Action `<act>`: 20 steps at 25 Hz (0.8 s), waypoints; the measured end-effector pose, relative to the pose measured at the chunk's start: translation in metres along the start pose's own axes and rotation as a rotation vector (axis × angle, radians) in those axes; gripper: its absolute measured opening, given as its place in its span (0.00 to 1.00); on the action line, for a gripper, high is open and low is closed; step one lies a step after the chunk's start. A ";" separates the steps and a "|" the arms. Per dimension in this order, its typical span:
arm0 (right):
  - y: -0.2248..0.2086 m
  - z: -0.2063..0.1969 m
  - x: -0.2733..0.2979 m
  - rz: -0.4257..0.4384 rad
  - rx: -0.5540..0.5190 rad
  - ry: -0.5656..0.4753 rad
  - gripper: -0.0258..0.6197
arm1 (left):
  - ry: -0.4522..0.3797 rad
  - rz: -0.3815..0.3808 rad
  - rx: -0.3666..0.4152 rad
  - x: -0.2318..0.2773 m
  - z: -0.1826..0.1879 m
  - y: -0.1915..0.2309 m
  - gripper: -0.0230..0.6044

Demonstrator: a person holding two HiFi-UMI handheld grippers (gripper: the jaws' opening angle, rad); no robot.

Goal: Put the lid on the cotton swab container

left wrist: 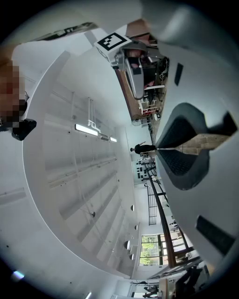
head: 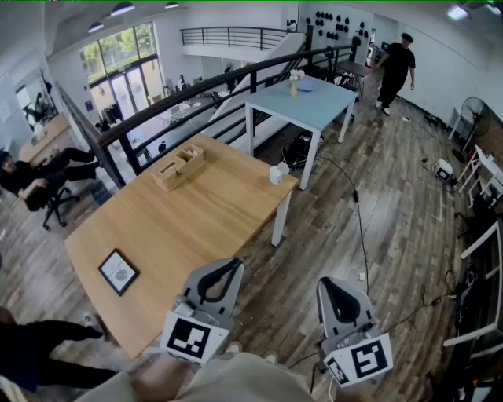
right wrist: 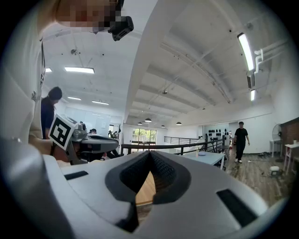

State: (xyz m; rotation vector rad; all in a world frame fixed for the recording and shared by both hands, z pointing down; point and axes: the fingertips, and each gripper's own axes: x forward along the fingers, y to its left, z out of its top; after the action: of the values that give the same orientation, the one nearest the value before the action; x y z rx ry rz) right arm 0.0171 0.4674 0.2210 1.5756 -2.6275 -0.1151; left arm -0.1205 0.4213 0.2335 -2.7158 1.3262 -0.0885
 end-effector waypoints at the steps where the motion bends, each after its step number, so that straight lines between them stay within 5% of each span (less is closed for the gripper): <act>1: -0.002 -0.001 -0.002 -0.004 0.008 -0.003 0.08 | 0.003 -0.003 0.002 0.001 -0.001 -0.003 0.09; 20: -0.044 -0.021 -0.043 0.006 0.037 -0.003 0.08 | 0.013 0.014 0.010 0.020 -0.001 -0.058 0.09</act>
State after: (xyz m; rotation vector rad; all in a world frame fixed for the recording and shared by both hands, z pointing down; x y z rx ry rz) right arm 0.0780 0.4843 0.2364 1.5794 -2.6516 -0.0686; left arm -0.0631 0.4409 0.2420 -2.7021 1.3444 -0.1111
